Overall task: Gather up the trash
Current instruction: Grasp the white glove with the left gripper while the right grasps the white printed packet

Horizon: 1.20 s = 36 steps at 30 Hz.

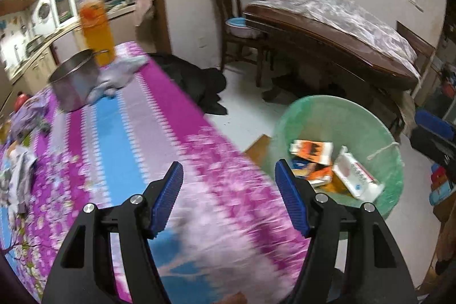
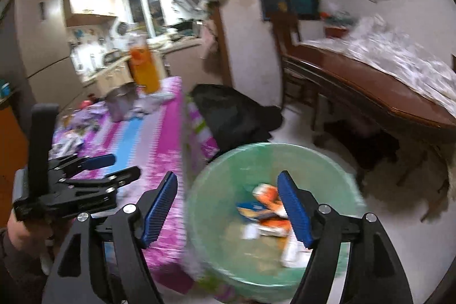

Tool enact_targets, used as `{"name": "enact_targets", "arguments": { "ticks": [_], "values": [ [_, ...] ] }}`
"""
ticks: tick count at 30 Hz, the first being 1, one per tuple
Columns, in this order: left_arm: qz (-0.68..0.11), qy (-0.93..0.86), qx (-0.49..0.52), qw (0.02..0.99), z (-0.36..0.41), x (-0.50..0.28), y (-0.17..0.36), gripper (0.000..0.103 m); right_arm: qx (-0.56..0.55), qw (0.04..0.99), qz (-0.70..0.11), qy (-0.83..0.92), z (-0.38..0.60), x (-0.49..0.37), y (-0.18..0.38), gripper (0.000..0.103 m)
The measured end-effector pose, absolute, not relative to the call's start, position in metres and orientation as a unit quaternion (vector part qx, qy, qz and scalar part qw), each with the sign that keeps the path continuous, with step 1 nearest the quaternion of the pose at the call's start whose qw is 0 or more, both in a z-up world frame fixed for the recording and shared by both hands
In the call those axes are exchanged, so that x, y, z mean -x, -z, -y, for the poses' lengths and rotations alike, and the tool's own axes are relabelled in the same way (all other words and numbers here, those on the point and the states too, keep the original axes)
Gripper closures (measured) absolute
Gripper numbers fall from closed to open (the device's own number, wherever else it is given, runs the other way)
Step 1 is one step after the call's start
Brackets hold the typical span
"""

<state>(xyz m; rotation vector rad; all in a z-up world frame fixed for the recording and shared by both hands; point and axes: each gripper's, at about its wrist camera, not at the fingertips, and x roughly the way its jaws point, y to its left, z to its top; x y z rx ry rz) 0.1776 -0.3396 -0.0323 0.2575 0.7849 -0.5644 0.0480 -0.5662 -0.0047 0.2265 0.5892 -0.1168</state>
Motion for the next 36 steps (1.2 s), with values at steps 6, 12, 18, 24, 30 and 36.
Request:
{"name": "enact_targets", "arguments": {
  "ticks": [6,12,18,24,30,36],
  "values": [
    [-0.372,0.207,-0.102,0.899,0.247,-0.203,0.027,0.039,-0.110,0.950,-0.290,-0.027,0.495,-0.078,0.008,0.028],
    [-0.375,0.101,-0.066,0.919,0.105,-0.234,0.025,0.039,-0.097,0.941,-0.312,-0.089,0.431,-0.113,0.016,0.028],
    [-0.409,-0.007,-0.016,0.912,-0.039,-0.263,0.035,0.039,-0.085,0.934,-0.321,-0.133,0.381,-0.137,0.018,0.028],
    [-0.429,-0.007,0.025,0.903,-0.078,-0.266,0.052,0.041,-0.079,0.922,-0.338,-0.175,0.326,-0.166,0.032,0.028],
    [-0.441,0.003,0.013,0.897,-0.061,-0.278,0.072,0.041,-0.066,0.910,-0.351,-0.212,0.278,-0.192,0.041,0.028],
    [-0.445,0.011,0.009,0.895,-0.059,-0.287,0.080,0.069,-0.074,0.898,-0.361,-0.242,0.247,-0.216,0.050,0.028]
  ]
}}
